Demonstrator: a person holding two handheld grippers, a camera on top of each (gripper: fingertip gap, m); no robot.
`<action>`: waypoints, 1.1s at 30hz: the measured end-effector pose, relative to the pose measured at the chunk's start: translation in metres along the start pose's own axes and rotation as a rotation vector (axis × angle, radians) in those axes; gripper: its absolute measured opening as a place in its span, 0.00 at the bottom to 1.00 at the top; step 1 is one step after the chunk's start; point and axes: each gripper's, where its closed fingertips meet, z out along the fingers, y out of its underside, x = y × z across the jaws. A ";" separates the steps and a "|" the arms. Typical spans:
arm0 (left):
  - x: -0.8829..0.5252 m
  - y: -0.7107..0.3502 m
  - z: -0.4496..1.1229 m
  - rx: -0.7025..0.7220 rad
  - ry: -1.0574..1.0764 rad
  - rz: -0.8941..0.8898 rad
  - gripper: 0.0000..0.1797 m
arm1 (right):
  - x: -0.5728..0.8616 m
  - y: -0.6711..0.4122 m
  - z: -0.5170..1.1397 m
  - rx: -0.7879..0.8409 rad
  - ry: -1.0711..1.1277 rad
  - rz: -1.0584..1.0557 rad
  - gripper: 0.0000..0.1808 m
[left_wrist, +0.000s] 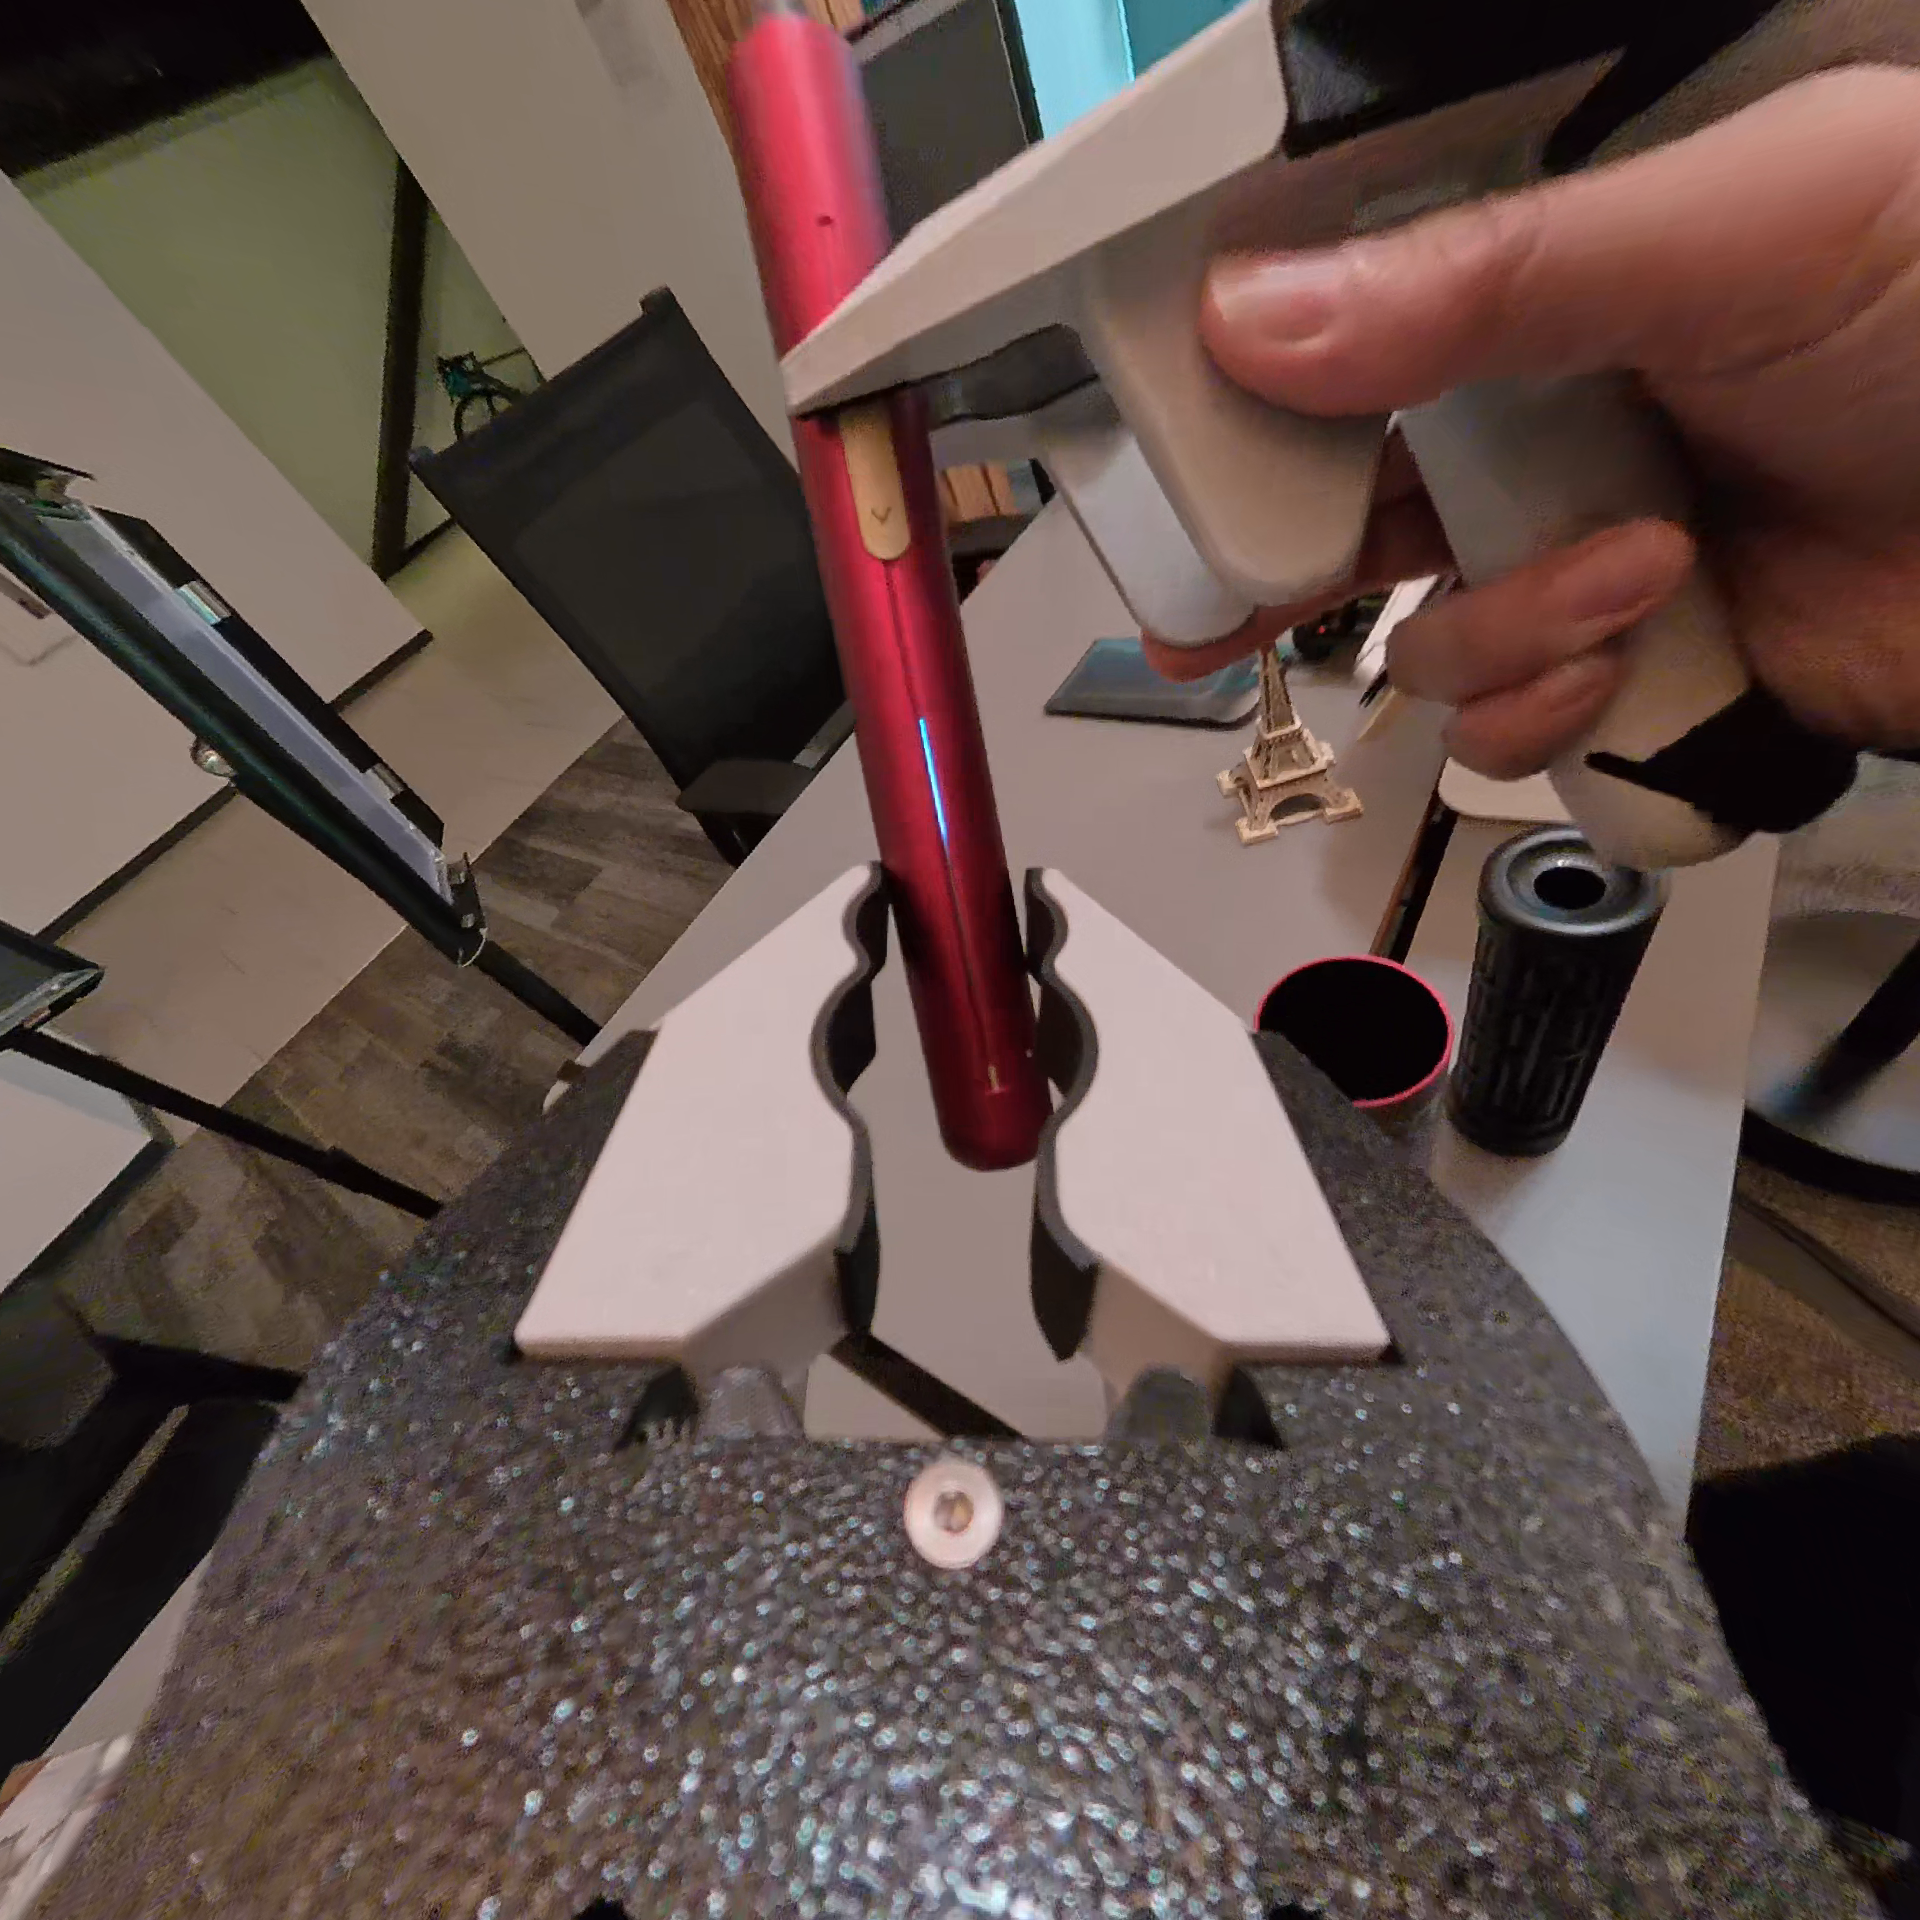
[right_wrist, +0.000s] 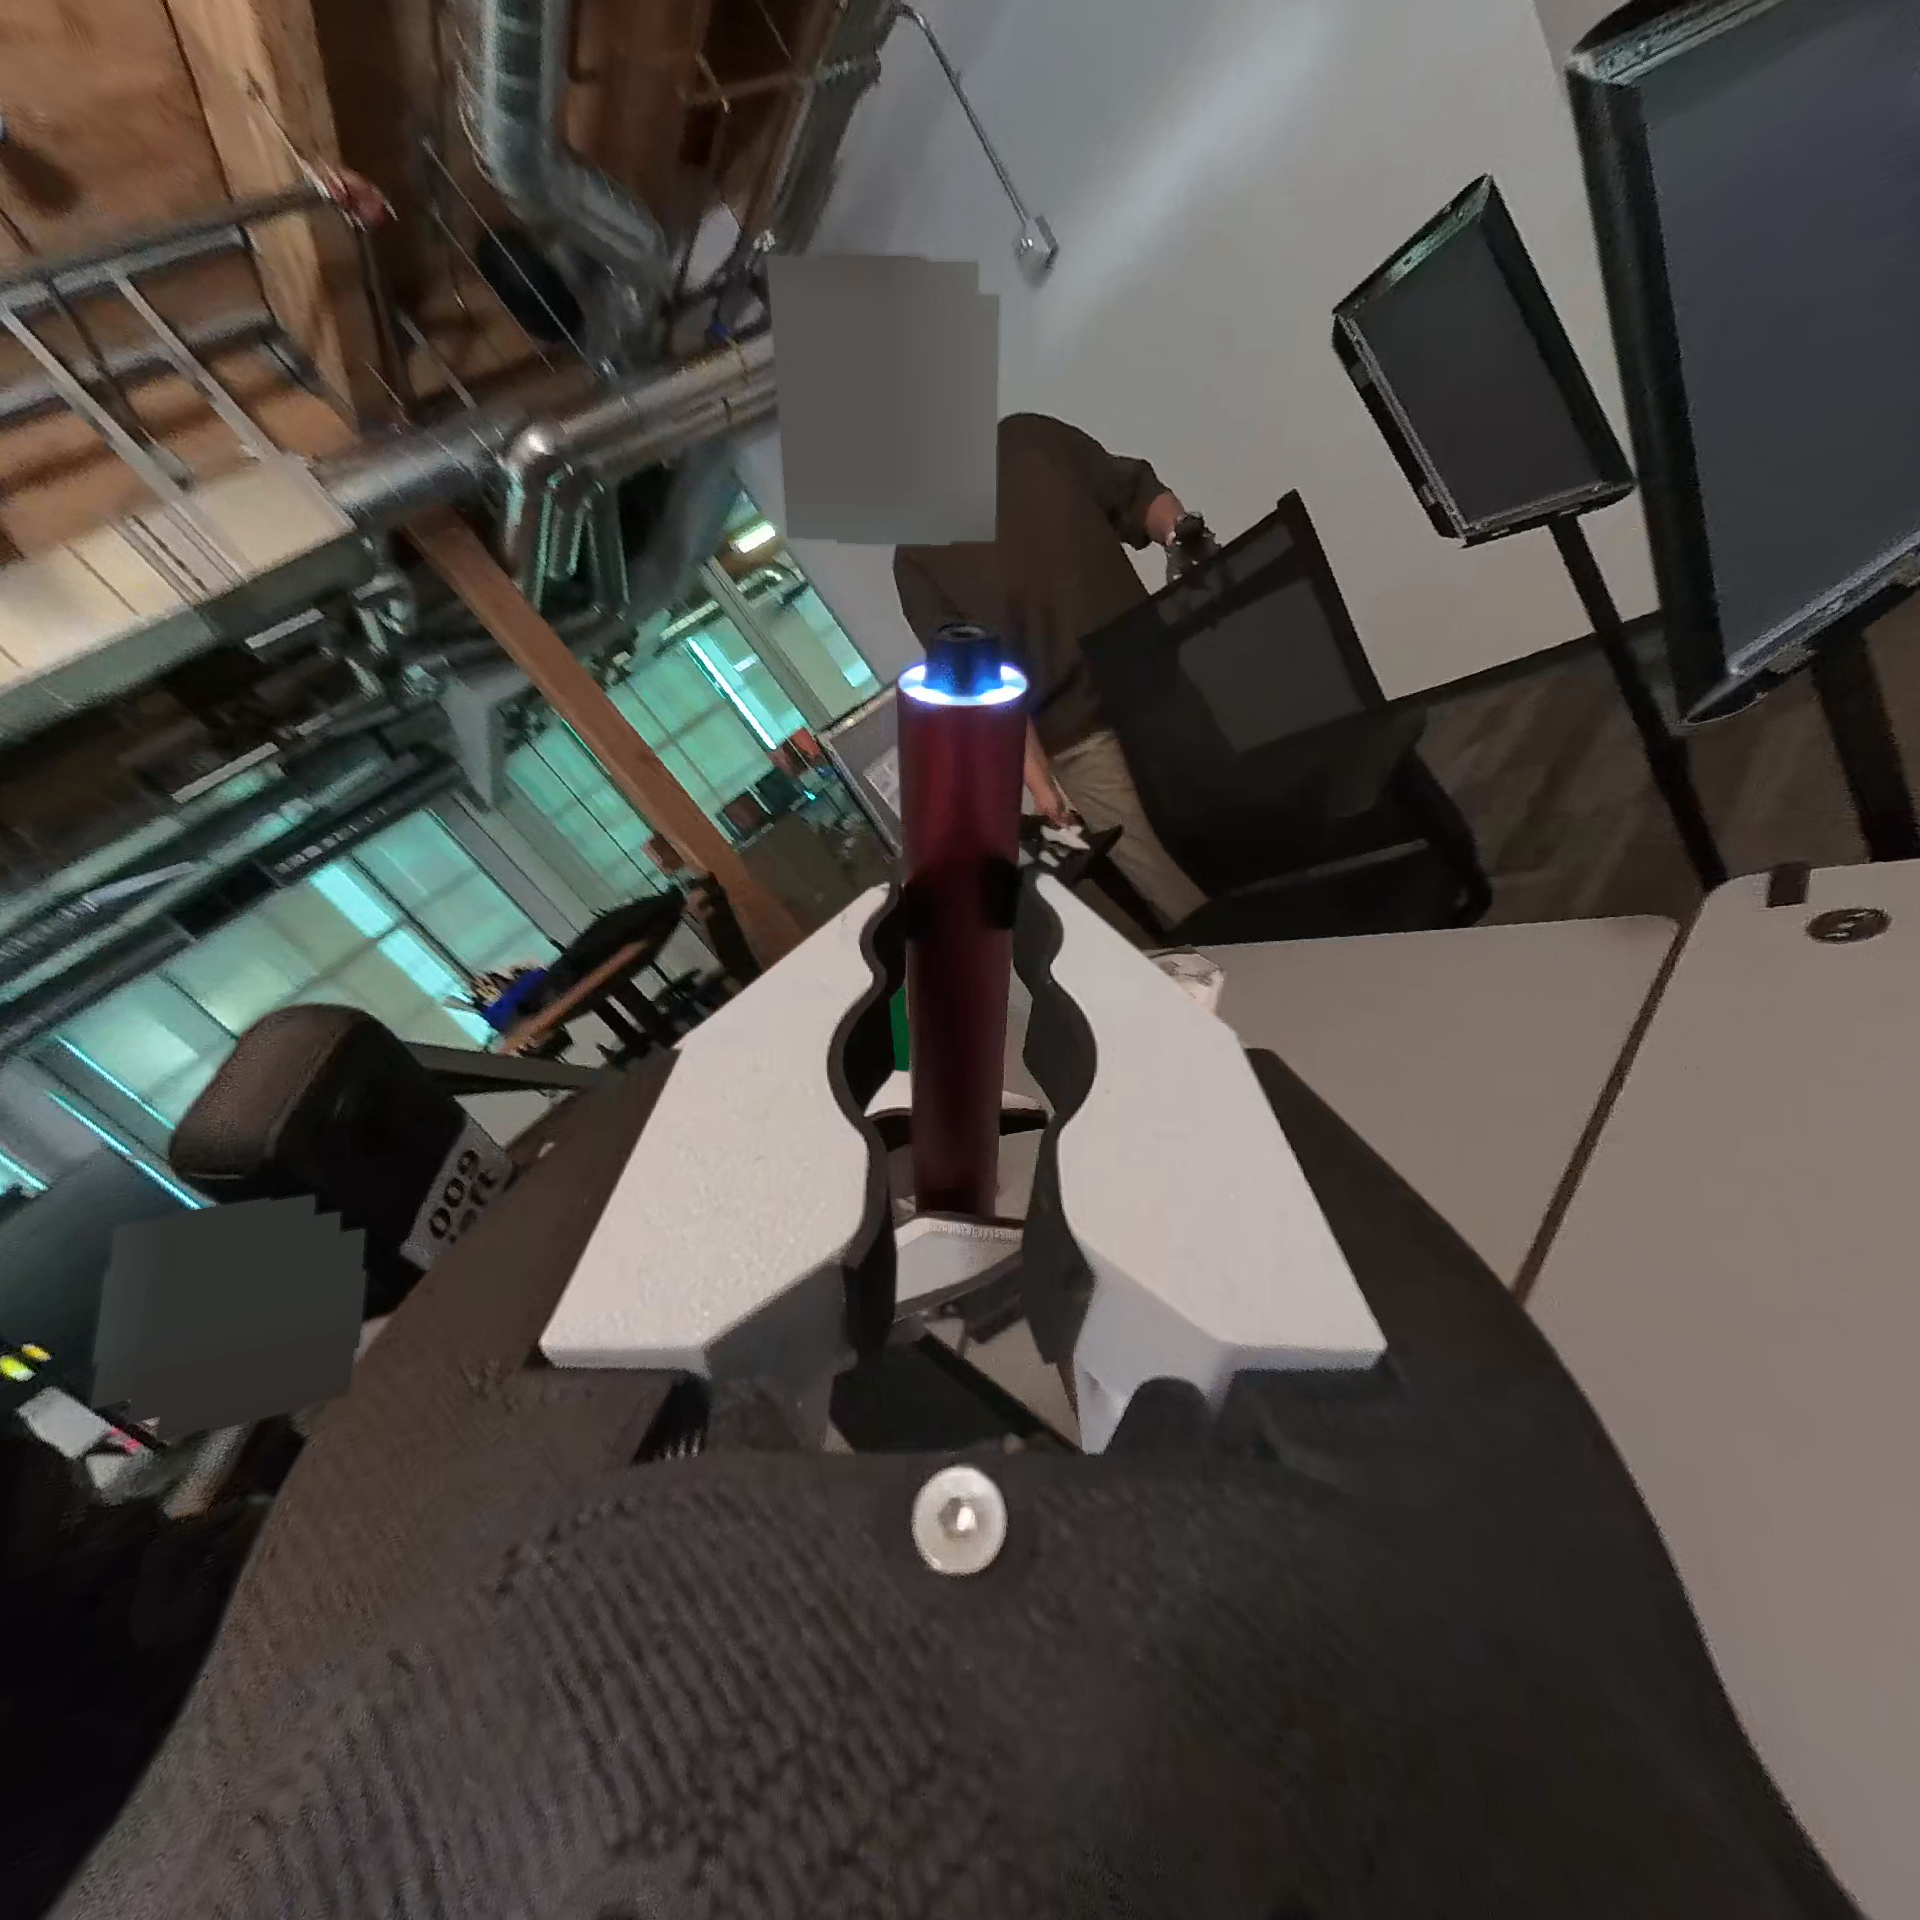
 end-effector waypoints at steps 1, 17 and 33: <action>-0.001 0.002 0.000 -0.014 -0.012 0.006 0.13 | 0.000 0.002 0.001 -0.010 0.009 -0.021 0.11; -0.011 0.016 -0.008 0.000 -0.132 -0.257 0.11 | 0.009 0.027 0.019 -0.036 -0.001 -0.004 0.19; -0.011 0.030 -0.017 -0.024 -0.170 -0.283 0.11 | 0.006 0.049 0.030 -0.089 -0.061 0.085 0.11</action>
